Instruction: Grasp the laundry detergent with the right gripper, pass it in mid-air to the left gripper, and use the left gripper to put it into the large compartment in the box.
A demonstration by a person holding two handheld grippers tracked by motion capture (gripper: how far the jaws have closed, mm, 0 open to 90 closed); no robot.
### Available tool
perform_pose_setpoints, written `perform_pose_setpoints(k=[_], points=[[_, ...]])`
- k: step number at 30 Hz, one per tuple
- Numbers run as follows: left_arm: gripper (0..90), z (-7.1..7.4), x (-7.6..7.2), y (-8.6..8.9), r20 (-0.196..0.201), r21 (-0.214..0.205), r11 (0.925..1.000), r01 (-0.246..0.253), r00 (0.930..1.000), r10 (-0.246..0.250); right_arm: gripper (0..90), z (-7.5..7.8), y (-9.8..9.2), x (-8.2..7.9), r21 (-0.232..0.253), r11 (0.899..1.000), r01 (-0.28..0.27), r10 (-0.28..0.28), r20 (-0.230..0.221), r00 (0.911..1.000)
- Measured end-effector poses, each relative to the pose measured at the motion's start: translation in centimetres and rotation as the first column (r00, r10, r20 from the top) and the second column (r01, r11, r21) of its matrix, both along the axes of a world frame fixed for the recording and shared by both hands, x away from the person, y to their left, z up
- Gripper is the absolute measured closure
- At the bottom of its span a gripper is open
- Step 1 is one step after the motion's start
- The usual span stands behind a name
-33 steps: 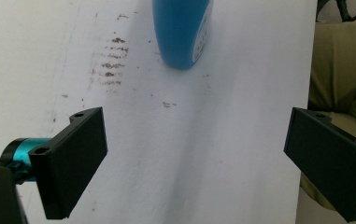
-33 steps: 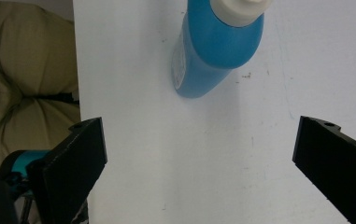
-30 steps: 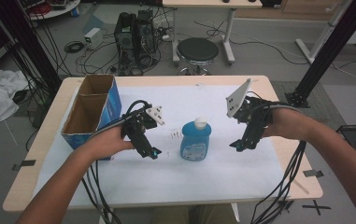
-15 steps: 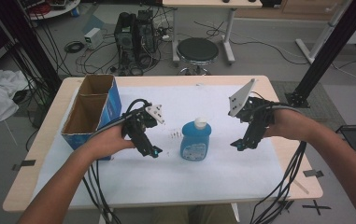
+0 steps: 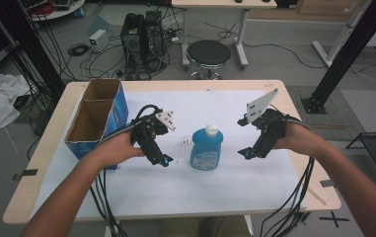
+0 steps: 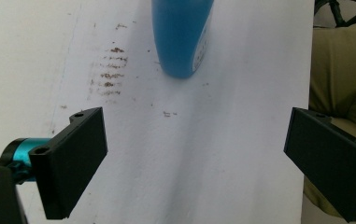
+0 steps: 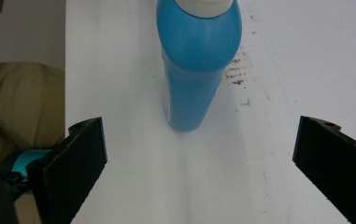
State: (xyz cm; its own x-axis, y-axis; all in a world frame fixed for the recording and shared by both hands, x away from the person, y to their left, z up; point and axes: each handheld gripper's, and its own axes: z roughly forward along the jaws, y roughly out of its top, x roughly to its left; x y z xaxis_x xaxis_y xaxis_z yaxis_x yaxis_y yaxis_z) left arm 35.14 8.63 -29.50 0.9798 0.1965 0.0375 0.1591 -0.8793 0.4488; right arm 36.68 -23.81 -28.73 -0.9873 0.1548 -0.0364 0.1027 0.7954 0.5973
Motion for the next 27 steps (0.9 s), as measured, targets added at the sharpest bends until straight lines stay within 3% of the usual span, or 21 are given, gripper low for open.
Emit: perform_pose_setpoints(k=[3,4,7,9,13,27], points=[[6.0,-0.2,0.0,0.0,-0.007,-0.011,0.9999,-0.004,1.0000,0.003,1.9,-1.2,0.0,0.2,0.043,0.999,0.010,-0.010,-0.016,0.9998],[6.0,0.0,0.2,0.1,-0.003,0.014,0.9997,0.018,0.9998,-0.018,1.9,-1.6,0.0,0.3,0.055,0.998,0.011,-0.010,-0.017,0.9998],[6.1,-0.1,0.1,0.0,-0.006,-0.006,1.0000,0.000,1.0000,0.000,1.9,-2.7,0.2,0.3,0.093,0.995,0.025,-0.023,-0.032,0.9992],[6.1,0.0,0.3,0.1,0.002,0.018,0.9995,0.025,0.9997,-0.025,1.9,-3.5,0.3,0.5,0.118,0.993,0.026,-0.023,-0.033,0.9992],[6.1,-0.1,0.2,0.1,0.000,0.012,0.9997,0.022,0.9998,-0.022,1.9,-4.6,0.4,0.9,0.171,0.985,0.011,-0.008,-0.019,0.9998],[6.1,-0.1,0.2,0.2,0.011,0.012,0.9999,0.012,0.9999,-0.012,1.9,-6.8,0.9,0.8,0.267,0.963,0.020,-0.013,-0.026,0.9996]])
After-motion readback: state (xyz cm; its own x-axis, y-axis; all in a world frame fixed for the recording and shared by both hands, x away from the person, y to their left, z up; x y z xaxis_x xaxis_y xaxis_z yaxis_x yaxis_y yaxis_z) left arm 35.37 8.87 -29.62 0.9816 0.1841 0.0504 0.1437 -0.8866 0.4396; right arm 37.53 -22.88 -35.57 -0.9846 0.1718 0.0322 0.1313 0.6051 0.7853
